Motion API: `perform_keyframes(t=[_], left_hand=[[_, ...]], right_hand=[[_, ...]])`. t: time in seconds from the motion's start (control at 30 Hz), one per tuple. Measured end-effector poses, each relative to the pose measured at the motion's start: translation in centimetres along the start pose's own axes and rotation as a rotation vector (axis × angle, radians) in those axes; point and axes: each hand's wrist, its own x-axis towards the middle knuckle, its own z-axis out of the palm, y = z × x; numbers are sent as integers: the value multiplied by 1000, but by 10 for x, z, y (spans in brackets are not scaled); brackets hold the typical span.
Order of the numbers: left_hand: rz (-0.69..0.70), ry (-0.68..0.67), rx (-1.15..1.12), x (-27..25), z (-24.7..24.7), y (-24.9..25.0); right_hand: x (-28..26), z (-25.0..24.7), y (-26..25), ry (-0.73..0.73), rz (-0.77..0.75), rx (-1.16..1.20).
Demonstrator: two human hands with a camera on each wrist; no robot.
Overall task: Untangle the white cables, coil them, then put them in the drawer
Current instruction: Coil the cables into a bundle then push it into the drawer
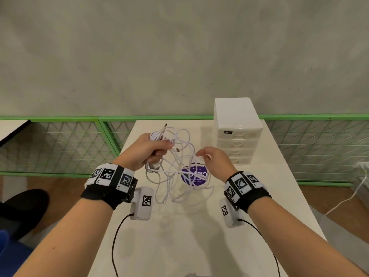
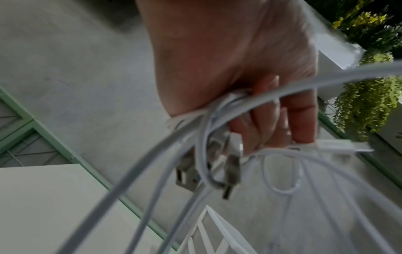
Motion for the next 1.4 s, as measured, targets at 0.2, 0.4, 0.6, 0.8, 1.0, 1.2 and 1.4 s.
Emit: perform_keyframes(t=[0.2, 0.4, 0.6, 0.8, 1.0, 1.2, 1.4], left_hand=[[51, -98, 66, -2, 3, 7], [60, -131, 186, 0, 9, 10], [123, 17, 140, 3, 6, 10], [149, 65, 37, 6, -3, 9], [235, 212, -92, 7, -16, 14], [304, 338, -202, 6, -31, 24], [284, 289, -142, 10, -16, 21]], right_hand=[[4, 15, -3, -43, -24, 238], [1, 14, -14, -135, -118, 387], [7, 14, -3, -81, -44, 221], [0, 2, 33, -97, 192, -136], [-2, -8, 79, -187, 512, -405], [-20, -14, 120, -195, 678, -435], [-13, -8, 83, -30, 454, -187]])
